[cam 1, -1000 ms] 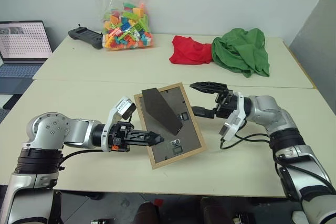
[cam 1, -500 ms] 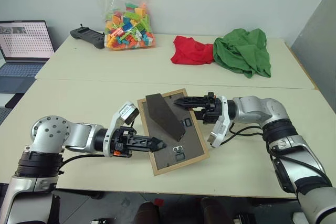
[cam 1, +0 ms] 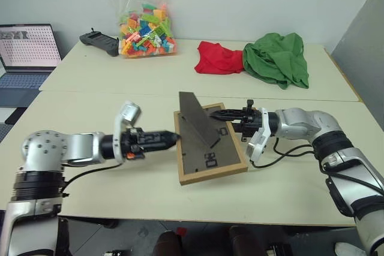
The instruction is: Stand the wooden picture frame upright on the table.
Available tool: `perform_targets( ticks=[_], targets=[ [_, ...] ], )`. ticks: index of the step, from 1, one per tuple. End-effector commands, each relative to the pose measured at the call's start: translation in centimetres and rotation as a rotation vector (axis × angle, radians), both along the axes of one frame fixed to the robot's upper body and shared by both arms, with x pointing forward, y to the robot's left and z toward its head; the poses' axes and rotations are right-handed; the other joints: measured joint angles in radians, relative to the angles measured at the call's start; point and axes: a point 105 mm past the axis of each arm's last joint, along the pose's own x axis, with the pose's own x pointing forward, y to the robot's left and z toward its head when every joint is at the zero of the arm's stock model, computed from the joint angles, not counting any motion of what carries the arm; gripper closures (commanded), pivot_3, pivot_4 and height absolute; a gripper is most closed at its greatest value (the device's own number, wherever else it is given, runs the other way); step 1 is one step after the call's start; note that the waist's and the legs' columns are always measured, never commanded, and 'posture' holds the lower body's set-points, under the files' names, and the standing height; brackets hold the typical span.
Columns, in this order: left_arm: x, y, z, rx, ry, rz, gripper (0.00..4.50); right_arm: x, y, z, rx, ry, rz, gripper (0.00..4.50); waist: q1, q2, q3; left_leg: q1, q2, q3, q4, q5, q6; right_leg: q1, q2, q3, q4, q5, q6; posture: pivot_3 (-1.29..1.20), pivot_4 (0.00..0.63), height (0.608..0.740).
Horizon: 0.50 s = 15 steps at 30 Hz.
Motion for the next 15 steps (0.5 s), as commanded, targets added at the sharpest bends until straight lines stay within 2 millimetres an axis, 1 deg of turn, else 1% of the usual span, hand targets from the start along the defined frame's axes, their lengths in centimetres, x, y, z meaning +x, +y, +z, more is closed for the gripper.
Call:
perform_targets(
  ticks=[1,2,3,4,5,7,10,12,15],
  targets=[
    [0.4,1.4,2.4,0.171,-0.263,0.166,0.00,2.1,-0.1,0.7,0.162,0.522,-0.147,3.16,0.000,0.000,0.000,0.000,0.000,0.000,0.000,0.000,0.000,0.000,0.000,0.000,0.000,0.000,0.000,0.00,0.150,0.740],
    [0.1,1.0,2.3,0.240,-0.323,0.181,0.00,2.4,-0.1,0.4,0.179,0.680,-0.159,3.16,0.001,0.000,0.000,0.000,0.001,0.000,0.000,0.000,0.000,0.000,-0.001,0.000,0.000,0.000,0.000,0.00,0.150,0.740],
    [-0.2,0.4,2.1,0.331,-0.416,0.199,0.00,3.1,0.0,0.2,0.229,0.866,-0.182,3.16,0.002,0.000,0.000,0.000,0.001,0.000,0.000,0.000,0.000,0.001,-0.002,0.000,0.001,0.000,0.000,0.00,0.150,0.740],
    [-0.5,-0.1,2.0,0.390,-0.487,0.206,0.00,3.4,0.0,0.0,0.258,1.001,-0.187,3.16,0.002,0.001,0.000,0.000,0.001,0.000,0.000,0.000,0.000,0.000,-0.003,0.000,0.001,0.000,0.000,0.00,0.150,0.740],
    [-0.8,-0.7,1.9,0.438,-0.557,0.211,0.00,3.7,0.1,-0.1,0.283,1.092,-0.191,3.16,0.001,0.001,0.000,0.000,0.001,0.000,0.000,0.000,0.000,0.000,-0.003,0.000,0.002,0.000,0.000,0.00,0.150,0.740],
    [-1.1,-1.7,2.2,0.473,-0.674,0.240,0.00,4.5,0.3,-0.3,0.324,1.273,-0.219,3.17,0.010,0.001,0.000,0.001,0.000,0.002,0.000,0.000,0.000,0.000,-0.003,0.000,0.001,0.000,0.000,0.00,0.150,0.740],
    [-1.0,-2.2,1.9,0.532,-0.788,0.317,0.00,5.3,0.8,-1.1,0.337,1.426,-0.249,3.17,0.013,0.001,0.000,0.001,-0.001,0.002,0.000,-0.001,0.001,0.000,-0.001,0.000,0.001,0.000,0.000,0.00,0.150,0.740],
    [-0.9,-2.3,1.5,0.530,-0.815,0.359,0.00,5.9,1.1,-2.0,0.347,1.520,-0.279,3.17,0.013,0.000,0.000,0.001,-0.001,0.003,0.000,-0.001,0.003,0.000,-0.001,0.001,0.001,0.000,0.000,0.00,0.150,0.740],
    [-1.2,-2.7,0.2,0.543,-0.822,0.346,0.00,6.2,1.3,-3.2,0.329,1.601,-0.300,3.17,0.014,0.000,0.000,0.001,-0.001,0.002,0.000,-0.002,0.004,0.000,-0.001,0.001,0.000,0.000,0.000,0.00,0.150,0.740]
  ],
)
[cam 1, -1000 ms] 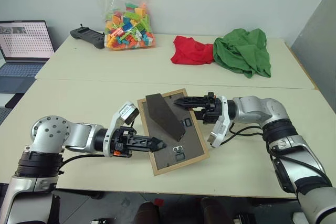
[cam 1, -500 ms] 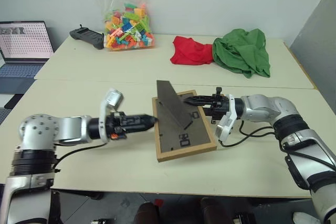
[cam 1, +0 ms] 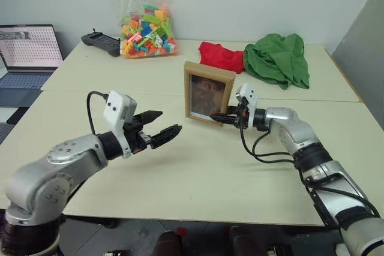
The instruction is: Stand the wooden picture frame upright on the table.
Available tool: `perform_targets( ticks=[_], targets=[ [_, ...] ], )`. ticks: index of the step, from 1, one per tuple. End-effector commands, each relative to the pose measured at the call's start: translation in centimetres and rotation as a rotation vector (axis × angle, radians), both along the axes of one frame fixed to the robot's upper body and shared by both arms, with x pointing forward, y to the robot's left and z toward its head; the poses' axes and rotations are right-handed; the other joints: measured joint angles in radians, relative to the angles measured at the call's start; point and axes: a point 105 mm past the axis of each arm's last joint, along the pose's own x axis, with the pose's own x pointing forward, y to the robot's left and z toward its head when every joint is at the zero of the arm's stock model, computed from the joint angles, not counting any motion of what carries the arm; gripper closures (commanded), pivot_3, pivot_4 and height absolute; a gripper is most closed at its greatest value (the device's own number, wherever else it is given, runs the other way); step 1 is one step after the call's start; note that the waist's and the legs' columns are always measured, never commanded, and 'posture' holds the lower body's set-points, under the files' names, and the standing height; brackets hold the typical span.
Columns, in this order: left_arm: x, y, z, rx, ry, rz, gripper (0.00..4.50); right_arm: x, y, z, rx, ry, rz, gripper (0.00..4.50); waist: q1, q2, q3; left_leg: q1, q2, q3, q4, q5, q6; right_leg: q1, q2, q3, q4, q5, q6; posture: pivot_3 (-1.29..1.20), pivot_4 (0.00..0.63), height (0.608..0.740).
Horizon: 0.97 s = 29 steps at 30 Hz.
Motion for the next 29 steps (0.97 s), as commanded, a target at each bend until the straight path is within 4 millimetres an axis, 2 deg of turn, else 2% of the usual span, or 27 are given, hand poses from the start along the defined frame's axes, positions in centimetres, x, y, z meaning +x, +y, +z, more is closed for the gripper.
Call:
perform_targets(
  ticks=[1,4,8,9,10,13,14,18,20,22,27,29],
  targets=[
    [-0.5,-0.5,-0.5,0.037,-0.065,-0.004,0.00,0.6,-0.1,-0.3,0.006,0.066,0.004,3.17,0.001,0.000,0.000,0.000,0.000,0.000,0.000,0.000,0.000,0.000,0.000,0.000,0.000,0.000,0.000,0.00,0.150,0.740],
    [-0.7,-0.5,-1.5,0.053,-0.059,-0.009,0.00,1.0,-0.2,-1.4,-0.034,0.063,-0.014,3.17,0.001,0.000,0.000,-0.001,0.000,0.000,0.000,0.000,0.001,-0.001,0.000,0.000,-0.001,0.000,0.000,0.00,0.150,0.740],
    [-0.6,-0.3,-2.1,0.049,-0.050,-0.002,0.00,1.1,-0.3,-1.9,-0.047,0.050,-0.018,3.17,-0.002,0.000,0.000,0.000,0.001,0.000,0.000,-0.001,0.001,-0.001,0.001,0.000,0.001,0.000,0.000,0.00,0.150,0.740],
    [-0.6,-0.3,-2.1,0.044,-0.045,0.000,0.00,1.1,-0.4,-2.0,-0.054,0.043,-0.015,2.47,-0.002,0.000,0.000,0.000,0.001,0.000,0.000,-0.001,0.001,-0.001,0.001,0.000,0.001,0.000,0.000,0.00,0.150,0.740],
    [-0.5,-0.1,-2.2,0.042,-0.043,0.006,0.00,1.1,-0.6,-2.1,-0.062,0.032,-0.017,2.40,-0.001,0.000,0.000,0.000,0.001,0.000,0.000,-0.001,0.001,-0.001,0.001,0.000,0.001,0.000,0.000,0.00,0.150,0.740],
    [-0.1,0.2,-2.2,0.048,-0.039,0.014,0.00,1.0,-1.2,-2.4,-0.079,0.018,-0.033,1.66,-0.001,0.000,0.000,0.000,0.001,0.000,0.000,-0.001,0.001,-0.001,0.001,0.001,0.000,0.000,0.000,0.00,0.150,0.740],
    [0.1,0.5,-2.2,0.053,-0.038,0.016,0.00,0.8,-1.6,-2.6,-0.086,0.019,-0.040,1.54,-0.001,0.000,0.000,0.000,0.001,0.000,0.000,-0.001,0.001,-0.001,0.001,0.000,0.000,0.000,0.000,0.00,0.150,0.740],
    [1.1,1.7,-1.4,0.061,-0.014,0.008,0.00,-0.1,-4.0,-3.0,-0.144,-0.012,-0.064,0.58,0.005,0.000,0.000,0.000,0.001,0.000,0.000,-0.001,0.001,0.000,0.001,0.000,0.000,0.000,0.000,0.00,0.150,0.740],
    [1.9,2.9,-0.4,0.075,-0.012,0.010,0.00,-0.6,-5.9,-2.5,-0.194,-0.052,-0.092,0.15,0.003,0.000,0.000,-0.001,0.000,-0.001,0.000,-0.001,0.001,0.000,0.001,-0.001,0.000,0.000,0.000,0.00,0.150,0.740],
    [2.5,4.1,0.5,0.093,0.008,-0.003,0.00,-1.4,-7.5,-1.2,-0.231,-0.103,-0.108,0.06,0.006,0.001,0.000,-0.002,0.000,-0.002,0.000,-0.001,0.001,-0.001,0.001,-0.002,0.001,0.000,0.001,0.00,0.150,0.740],
    [3.3,6.8,3.6,0.112,0.051,-0.066,0.00,-5.1,-7.3,4.7,-0.116,-0.117,-0.016,0.06,-0.006,0.001,0.001,0.000,0.001,0.000,-0.001,-0.001,0.002,-0.001,0.003,0.001,0.000,0.000,0.000,0.00,0.150,0.740],
    [3.4,7.5,4.9,0.072,0.084,-0.099,0.00,-6.0,-7.2,5.9,-0.089,-0.120,-0.002,0.06,-0.007,0.001,0.001,0.000,0.003,-0.001,-0.001,-0.001,0.002,-0.001,0.005,0.000,0.001,-0.001,0.000,0.00,0.150,0.740]
  ],
)
